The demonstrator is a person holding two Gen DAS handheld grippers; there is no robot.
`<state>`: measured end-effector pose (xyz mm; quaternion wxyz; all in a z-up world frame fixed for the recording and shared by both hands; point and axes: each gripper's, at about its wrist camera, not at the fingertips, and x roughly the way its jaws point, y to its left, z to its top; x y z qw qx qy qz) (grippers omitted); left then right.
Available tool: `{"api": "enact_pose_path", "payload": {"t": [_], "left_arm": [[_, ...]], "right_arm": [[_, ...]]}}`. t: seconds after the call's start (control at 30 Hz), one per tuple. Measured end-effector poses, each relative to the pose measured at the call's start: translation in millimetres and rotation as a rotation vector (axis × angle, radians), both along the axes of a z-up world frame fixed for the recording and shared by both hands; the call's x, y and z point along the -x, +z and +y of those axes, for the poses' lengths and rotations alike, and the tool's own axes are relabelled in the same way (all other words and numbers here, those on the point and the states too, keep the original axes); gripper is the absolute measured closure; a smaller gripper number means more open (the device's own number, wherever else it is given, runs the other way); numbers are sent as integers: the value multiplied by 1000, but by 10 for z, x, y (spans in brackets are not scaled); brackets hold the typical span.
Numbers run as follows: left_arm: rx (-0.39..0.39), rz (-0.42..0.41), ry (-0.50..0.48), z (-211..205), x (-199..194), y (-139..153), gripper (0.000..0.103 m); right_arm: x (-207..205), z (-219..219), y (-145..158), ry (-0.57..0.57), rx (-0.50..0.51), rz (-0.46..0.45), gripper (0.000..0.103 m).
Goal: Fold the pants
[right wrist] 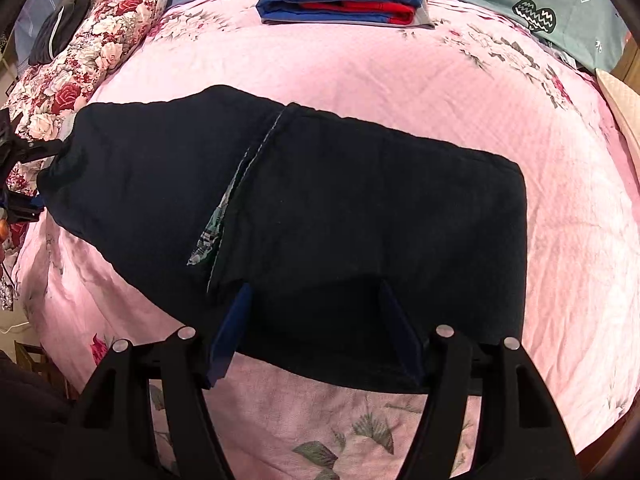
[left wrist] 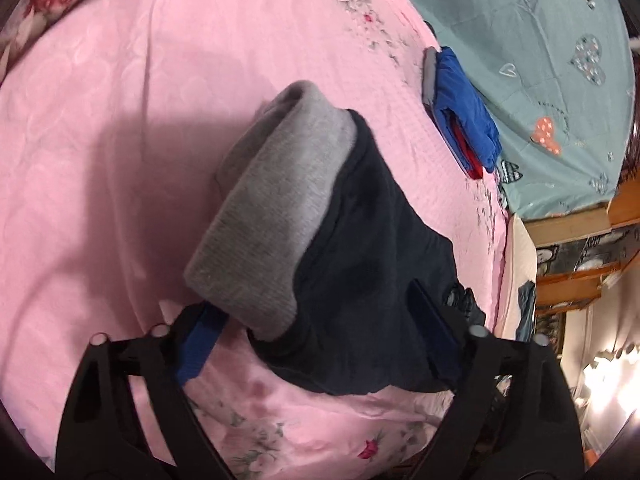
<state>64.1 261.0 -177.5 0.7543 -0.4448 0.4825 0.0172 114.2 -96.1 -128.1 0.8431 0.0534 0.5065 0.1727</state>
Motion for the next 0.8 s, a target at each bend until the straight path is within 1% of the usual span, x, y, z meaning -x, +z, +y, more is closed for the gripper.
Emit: {"api": "enact_pose_path", "payload": {"t": [0.07, 0.1, 0.17, 0.2, 0.23, 0.33, 0.43, 0.5, 0.6, 0.67, 0.73, 0.8], "left_arm": [[12, 3, 27, 27, 12, -28, 38], [18, 2, 37, 42, 23, -33, 43], [11, 6, 47, 69, 54, -37, 66], [6, 5, 51, 80, 77, -41, 67], [6, -3, 54, 80, 98, -34, 71], [-31, -19, 51, 55, 124, 14, 76], [-99, -50, 40, -21, 138, 156, 80], [-191, -97, -8, -155, 117, 350, 81], [-311, -163, -87, -381, 62, 612, 82], [-379, -212, -132, -575, 21, 792, 84], [-417, -252, -168, -761, -3, 930, 84], [-432, -300, -221, -1014, -51, 1066, 84]], "right_arm": [[-1, -3, 1, 0, -1, 1, 35], [0, -5, 2, 1, -2, 0, 35], [3, -5, 3, 1, -3, 0, 35], [3, -5, 3, 2, -4, 0, 35], [2, -7, 3, 3, -4, -1, 35], [4, -9, 4, 6, -7, -3, 35], [11, -29, 15, 5, -22, -5, 35], [11, -86, 24, -3, -60, -2, 35], [19, -202, 41, -17, -142, 7, 36], [40, -297, 84, -31, -198, 0, 36], [63, -412, 148, -53, -243, -18, 36], [100, -582, 224, -94, -301, -39, 35]]}}
